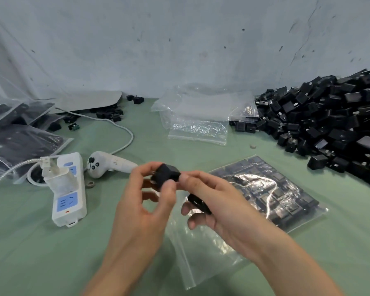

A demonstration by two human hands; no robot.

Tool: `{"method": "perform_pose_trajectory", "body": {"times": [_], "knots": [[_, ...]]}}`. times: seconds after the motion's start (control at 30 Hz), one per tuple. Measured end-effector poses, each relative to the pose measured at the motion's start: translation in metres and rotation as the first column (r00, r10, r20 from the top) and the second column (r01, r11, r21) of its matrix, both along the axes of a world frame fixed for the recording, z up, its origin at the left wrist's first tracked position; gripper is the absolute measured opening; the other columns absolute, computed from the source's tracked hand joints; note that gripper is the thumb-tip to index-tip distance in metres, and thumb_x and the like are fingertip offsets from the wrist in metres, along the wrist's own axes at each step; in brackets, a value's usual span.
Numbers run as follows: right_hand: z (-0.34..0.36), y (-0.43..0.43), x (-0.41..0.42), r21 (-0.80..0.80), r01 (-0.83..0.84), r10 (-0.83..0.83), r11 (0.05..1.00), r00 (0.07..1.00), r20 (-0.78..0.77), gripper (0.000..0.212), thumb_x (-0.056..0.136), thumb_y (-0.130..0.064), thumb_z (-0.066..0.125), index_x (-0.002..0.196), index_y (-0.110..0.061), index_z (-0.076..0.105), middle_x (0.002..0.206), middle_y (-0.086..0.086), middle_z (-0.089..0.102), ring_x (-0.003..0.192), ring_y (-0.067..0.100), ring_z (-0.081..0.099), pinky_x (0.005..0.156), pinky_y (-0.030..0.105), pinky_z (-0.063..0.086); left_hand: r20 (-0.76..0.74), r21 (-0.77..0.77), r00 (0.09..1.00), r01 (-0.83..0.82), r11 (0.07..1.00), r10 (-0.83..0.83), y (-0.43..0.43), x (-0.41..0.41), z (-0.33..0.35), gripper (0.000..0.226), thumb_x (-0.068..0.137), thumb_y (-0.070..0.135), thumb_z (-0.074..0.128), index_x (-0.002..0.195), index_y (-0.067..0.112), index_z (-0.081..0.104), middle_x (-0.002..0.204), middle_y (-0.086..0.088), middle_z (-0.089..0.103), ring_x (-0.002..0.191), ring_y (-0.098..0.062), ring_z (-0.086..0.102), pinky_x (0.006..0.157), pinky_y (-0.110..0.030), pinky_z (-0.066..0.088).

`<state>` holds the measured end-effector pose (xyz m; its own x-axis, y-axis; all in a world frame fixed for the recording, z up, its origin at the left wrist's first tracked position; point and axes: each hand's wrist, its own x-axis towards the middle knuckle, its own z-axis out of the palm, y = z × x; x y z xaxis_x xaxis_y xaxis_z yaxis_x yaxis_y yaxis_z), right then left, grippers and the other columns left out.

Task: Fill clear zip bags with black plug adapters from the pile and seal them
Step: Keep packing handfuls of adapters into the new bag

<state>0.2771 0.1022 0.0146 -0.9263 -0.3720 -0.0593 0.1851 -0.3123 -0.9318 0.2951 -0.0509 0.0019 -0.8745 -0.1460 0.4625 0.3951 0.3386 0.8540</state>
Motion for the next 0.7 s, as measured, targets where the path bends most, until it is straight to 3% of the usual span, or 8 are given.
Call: {"method": "perform_pose_trajectory", "body": {"times": [0.1,0.2,0.27,0.33,0.43,0.53,0.6,0.7], "knots": [[0.003,0.008,-0.004,0.067,0.059,-0.055,0.996,0.997,-0.052,0.013,0.095,-0.024,0.065,0.098,-0.021,0.078,0.104,0.005,0.076,0.062,0.011,0.060,0.045,0.023,0.047,0.061,0.035,0.998,0.019,0.999,-0.022,-0.022,-0.004,0.007,0.017,0.087,0.040,0.061,0.103,0.039,0.068,0.089,0.022,0.073,0.078,0.006,0.065,0.068,-0.002,0.043],[0.005,0.024,-0.014,0.079,0.257,-0.258,0.963,0.966,-0.001,0.013,0.094,-0.023,0.065,0.095,-0.018,0.078,0.093,0.006,0.074,0.058,0.011,0.058,0.041,0.022,0.042,0.289,-0.202,0.956,0.112,0.973,-0.050,-0.055,-0.007,-0.003,0.024,0.097,0.024,0.057,0.097,0.045,0.067,0.085,0.039,0.068,0.082,0.019,0.061,0.070,0.005,0.037],[0.004,0.036,-0.019,0.101,0.368,-0.373,0.924,0.927,0.032,0.013,0.095,-0.022,0.064,0.097,-0.015,0.075,0.086,0.005,0.071,0.056,0.012,0.056,0.041,0.022,0.042,0.442,-0.345,0.896,0.203,0.916,-0.032,-0.068,-0.003,-0.014,0.021,0.092,0.042,0.056,0.111,0.051,0.060,0.098,0.046,0.062,0.096,0.028,0.052,0.077,0.006,0.032],[0.001,0.045,-0.022,0.129,0.436,-0.445,0.891,0.894,0.049,0.013,0.097,-0.021,0.061,0.101,-0.015,0.073,0.082,0.003,0.070,0.056,0.012,0.056,0.042,0.022,0.043,0.500,-0.445,0.865,0.295,0.846,-0.039,-0.070,0.003,-0.022,0.044,0.079,0.066,0.049,0.122,0.059,0.044,0.108,0.043,0.055,0.102,0.026,0.048,0.083,0.002,0.033],[-0.005,0.051,-0.025,0.156,0.482,-0.495,0.862,0.866,0.063,0.013,0.099,-0.018,0.059,0.103,-0.016,0.071,0.080,0.001,0.068,0.055,0.011,0.056,0.042,0.023,0.042,0.458,-0.521,0.886,0.336,0.784,-0.075,-0.063,0.007,-0.028,0.050,0.070,0.080,0.040,0.116,0.063,0.045,0.106,0.035,0.058,0.111,0.011,0.046,0.084,-0.006,0.037],[-0.009,0.051,-0.025,0.160,0.494,-0.510,0.854,0.857,0.075,0.013,0.098,-0.016,0.058,0.105,-0.016,0.070,0.077,-0.001,0.067,0.054,0.012,0.054,0.042,0.023,0.042,0.397,-0.544,0.906,0.361,0.758,-0.147,-0.049,0.010,-0.029,0.047,0.081,0.082,0.031,0.120,0.061,0.045,0.113,0.037,0.052,0.115,0.009,0.041,0.087,-0.008,0.035],[-0.009,0.050,-0.025,0.156,0.493,-0.509,0.856,0.857,0.078,0.014,0.098,-0.014,0.057,0.106,-0.015,0.069,0.076,-0.001,0.068,0.054,0.012,0.054,0.042,0.023,0.042,0.347,-0.574,0.917,0.373,0.729,-0.195,-0.037,0.010,-0.031,0.052,0.084,0.079,0.025,0.120,0.053,0.052,0.114,0.033,0.051,0.113,0.004,0.040,0.094,-0.013,0.031],[-0.010,0.049,-0.025,0.157,0.488,-0.503,0.859,0.861,0.077,0.015,0.099,-0.013,0.056,0.106,-0.015,0.069,0.076,-0.001,0.067,0.056,0.011,0.054,0.043,0.022,0.042,0.248,-0.664,0.953,0.297,0.686,-0.173,-0.024,0.011,-0.033,0.061,0.086,0.073,0.018,0.102,0.036,0.064,0.107,0.028,0.045,0.107,0.001,0.040,0.097,-0.024,0.033]]}}
